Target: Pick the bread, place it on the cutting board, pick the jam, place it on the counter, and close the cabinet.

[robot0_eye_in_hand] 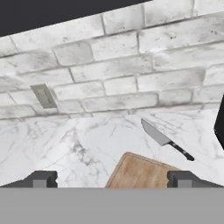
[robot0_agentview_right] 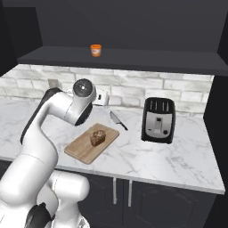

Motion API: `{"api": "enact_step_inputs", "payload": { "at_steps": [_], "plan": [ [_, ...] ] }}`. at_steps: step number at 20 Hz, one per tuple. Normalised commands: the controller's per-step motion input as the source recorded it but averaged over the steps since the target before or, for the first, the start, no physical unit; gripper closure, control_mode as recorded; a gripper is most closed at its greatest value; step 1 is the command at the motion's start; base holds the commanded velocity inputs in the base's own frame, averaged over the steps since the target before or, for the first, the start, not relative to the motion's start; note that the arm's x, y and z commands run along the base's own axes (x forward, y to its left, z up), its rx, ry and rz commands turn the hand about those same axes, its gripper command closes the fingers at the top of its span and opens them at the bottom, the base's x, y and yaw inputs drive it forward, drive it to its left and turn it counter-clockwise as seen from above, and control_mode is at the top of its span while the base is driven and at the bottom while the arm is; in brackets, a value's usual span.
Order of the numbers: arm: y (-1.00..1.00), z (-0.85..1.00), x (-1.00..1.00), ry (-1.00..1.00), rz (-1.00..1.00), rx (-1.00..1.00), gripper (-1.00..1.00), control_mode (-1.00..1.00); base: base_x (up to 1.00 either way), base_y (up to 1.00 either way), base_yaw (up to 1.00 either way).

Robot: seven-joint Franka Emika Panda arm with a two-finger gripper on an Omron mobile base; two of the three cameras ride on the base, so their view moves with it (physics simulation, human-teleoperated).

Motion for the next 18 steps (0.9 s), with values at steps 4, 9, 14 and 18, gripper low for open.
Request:
{"api": "enact_step_inputs", "payload": {
  "at_steps": [4, 9, 14, 18],
  "plan": [
    [0.04, 0.40, 0.00, 0.03, 0.00, 0.00, -1.00, -1.00, 0.00, 0.00, 0.00],
    [0.01, 0.26, 0.00, 0.01, 0.00, 0.00, -1.00, -1.00, 0.00, 0.00, 0.00],
    [0.00, 0.21, 0.16, 0.01, -0.01, -0.01, -1.00, -1.00, 0.00, 0.00, 0.00],
    [0.00, 0.16, 0.24, 0.00, 0.00, -0.05, -1.00, -1.00, 0.00, 0.00, 0.00]
  ]
}}
